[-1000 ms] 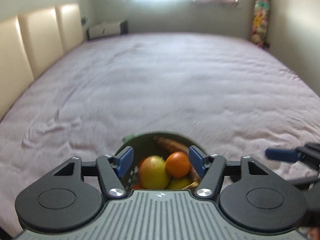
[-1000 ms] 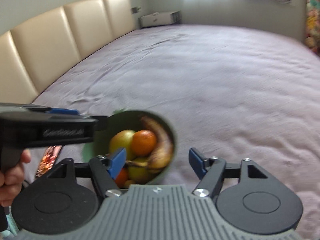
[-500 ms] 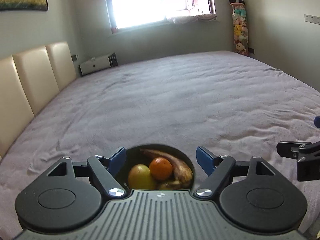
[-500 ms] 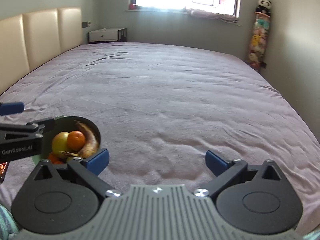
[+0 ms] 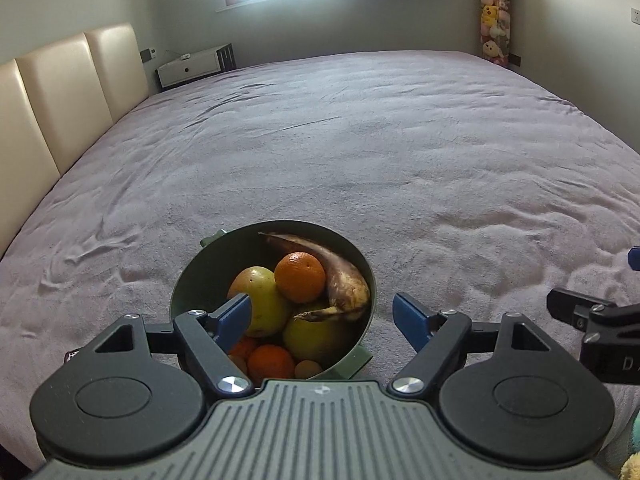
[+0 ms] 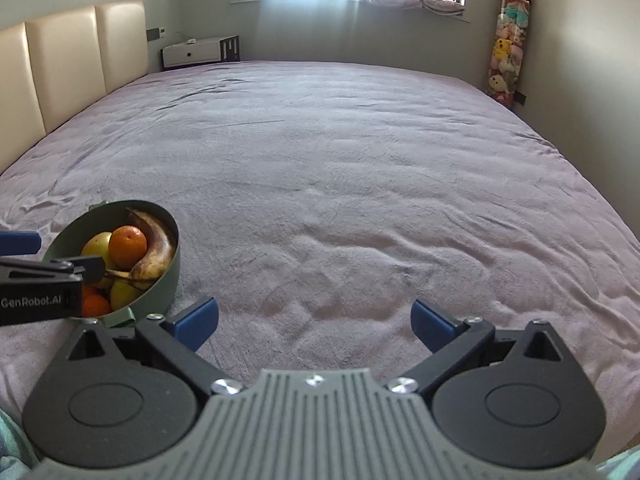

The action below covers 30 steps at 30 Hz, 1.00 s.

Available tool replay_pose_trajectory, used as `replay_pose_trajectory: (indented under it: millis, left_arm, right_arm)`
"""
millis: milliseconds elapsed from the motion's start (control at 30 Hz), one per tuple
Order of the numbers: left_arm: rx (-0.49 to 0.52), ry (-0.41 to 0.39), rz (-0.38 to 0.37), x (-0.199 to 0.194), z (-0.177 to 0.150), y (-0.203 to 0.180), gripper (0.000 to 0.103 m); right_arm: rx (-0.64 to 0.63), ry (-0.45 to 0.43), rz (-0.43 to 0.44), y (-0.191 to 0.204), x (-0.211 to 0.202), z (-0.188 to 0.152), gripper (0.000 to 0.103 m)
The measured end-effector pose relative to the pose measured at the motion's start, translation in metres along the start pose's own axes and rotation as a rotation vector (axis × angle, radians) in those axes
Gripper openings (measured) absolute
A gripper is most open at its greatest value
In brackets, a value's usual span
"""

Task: Organize fruits

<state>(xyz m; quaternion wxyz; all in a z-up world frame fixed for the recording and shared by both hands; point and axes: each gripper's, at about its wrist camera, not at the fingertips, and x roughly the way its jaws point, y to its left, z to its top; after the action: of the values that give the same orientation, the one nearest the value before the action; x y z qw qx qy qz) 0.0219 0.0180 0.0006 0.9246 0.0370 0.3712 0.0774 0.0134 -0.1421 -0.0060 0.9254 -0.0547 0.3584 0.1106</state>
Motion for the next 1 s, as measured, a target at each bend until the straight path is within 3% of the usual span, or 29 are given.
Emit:
replay_pose_trajectory:
  millis: [1000]
  left_arm:
    - [-0.001, 0.008, -0.01, -0.0028, 0.0015, -0.0047, 0.094]
  right_arm:
    - [0.039, -0.007, 0.003, -0.0036, -0.0013, 0.0012, 0.099]
